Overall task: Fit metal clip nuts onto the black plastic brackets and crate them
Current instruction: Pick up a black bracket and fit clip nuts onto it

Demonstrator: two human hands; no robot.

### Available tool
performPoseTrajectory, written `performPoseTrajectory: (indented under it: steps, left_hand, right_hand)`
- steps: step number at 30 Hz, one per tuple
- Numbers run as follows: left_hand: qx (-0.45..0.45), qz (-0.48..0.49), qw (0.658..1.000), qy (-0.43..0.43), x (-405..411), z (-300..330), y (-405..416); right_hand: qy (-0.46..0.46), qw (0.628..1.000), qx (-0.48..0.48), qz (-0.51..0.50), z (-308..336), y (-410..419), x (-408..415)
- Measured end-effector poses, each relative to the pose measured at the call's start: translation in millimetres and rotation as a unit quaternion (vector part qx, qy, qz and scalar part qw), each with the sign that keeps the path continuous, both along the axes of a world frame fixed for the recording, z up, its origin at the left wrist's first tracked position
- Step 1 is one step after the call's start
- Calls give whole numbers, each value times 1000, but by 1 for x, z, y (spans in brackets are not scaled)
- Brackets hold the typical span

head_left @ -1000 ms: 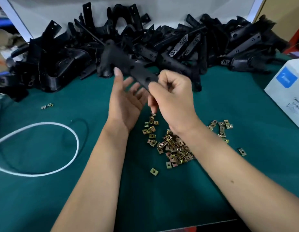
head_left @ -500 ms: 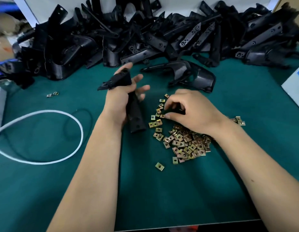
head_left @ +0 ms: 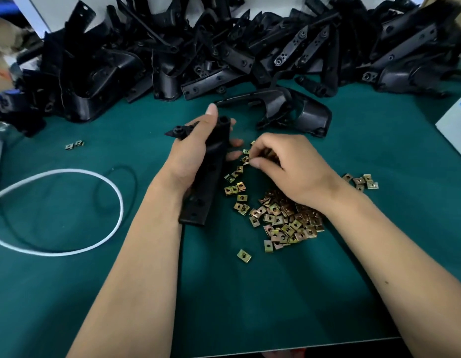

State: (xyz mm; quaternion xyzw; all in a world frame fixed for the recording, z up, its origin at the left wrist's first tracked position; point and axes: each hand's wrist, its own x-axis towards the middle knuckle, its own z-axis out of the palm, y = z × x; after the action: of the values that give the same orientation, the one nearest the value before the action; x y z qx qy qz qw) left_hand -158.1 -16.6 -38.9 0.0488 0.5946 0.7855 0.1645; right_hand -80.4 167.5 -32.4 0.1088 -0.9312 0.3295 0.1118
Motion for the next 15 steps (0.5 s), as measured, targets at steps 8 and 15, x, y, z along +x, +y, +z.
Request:
performPoseTrajectory:
  steps: [8,15]
  left_hand:
    - [62,-88,994,34,7,-1,4]
    - [47,-166,982,80,13,-2,11]
  right_hand:
    - [7,938,-335,-83,0,10,-6]
    - [-41,867,-491,-78,9,16,-3]
